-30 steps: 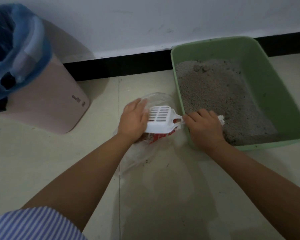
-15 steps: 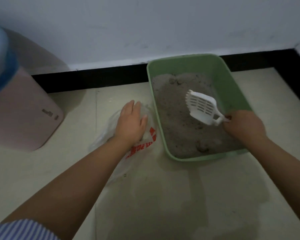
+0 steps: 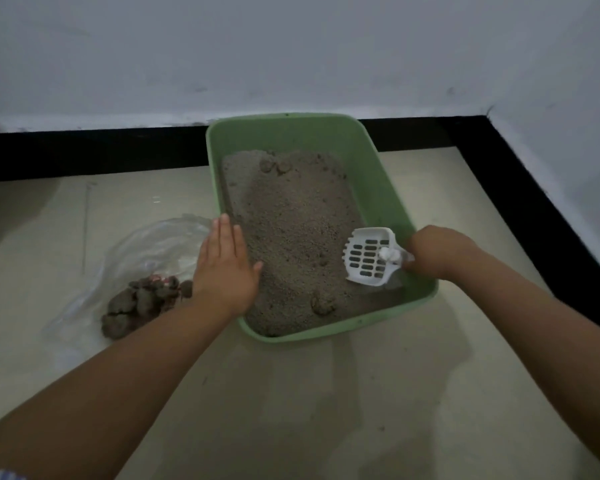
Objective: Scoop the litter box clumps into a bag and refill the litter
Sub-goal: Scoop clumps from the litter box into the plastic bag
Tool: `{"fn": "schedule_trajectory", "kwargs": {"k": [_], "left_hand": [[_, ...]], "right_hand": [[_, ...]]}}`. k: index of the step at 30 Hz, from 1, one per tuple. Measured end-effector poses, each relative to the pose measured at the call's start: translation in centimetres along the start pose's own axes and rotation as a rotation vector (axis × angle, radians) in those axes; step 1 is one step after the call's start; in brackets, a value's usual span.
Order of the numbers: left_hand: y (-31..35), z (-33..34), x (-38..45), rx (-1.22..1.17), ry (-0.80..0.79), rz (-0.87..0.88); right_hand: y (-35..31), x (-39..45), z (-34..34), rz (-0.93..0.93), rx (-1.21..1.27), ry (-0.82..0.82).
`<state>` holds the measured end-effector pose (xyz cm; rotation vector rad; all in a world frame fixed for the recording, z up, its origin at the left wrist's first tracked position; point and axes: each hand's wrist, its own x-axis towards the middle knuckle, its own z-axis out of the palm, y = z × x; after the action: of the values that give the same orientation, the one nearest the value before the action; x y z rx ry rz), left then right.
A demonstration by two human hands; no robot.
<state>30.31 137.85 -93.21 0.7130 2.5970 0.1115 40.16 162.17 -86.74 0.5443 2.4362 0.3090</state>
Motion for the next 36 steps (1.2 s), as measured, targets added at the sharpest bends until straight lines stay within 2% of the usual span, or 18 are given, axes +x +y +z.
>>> {"fn": "schedule_trajectory", "kwargs": {"k": [6,11,15,21,29,33,36], "left_hand": [[-0.1,0.4,0.0,0.006,0.039,0.005],[0.1,0.4,0.1,0.015,0.043,-0.006],[0.3,0.4,0.2,0.039,0.048,-0.013],[0.3,0.4,0.2,0.023,0.049,-0.008],[0.1,0.6,0.3,-0.029,0.070,0.007],[0.1,0.6,0.2,-0.058,0.079,0.009],[0.2,0.7,0.2,-0.054,0.093,0.008]], "right_hand": [[0.2,1.8,1.8,-0.128,0.058,-0.043],[0.8,1.7,0.7,-0.091,0.035,-0.025],[2.1,2.0,-0.6,-0.029,-0.112,0.024],[0.7,2.2,-1.8,-0.254,-0.307,0.044],[0.0,2.3,1.9,-0.351,-0.044,0.049],[-3.4,2.6,4.0,-0.387,0.153,0.064],[-6.0,2.9,5.1,-0.390,0.212,0.069]]}}
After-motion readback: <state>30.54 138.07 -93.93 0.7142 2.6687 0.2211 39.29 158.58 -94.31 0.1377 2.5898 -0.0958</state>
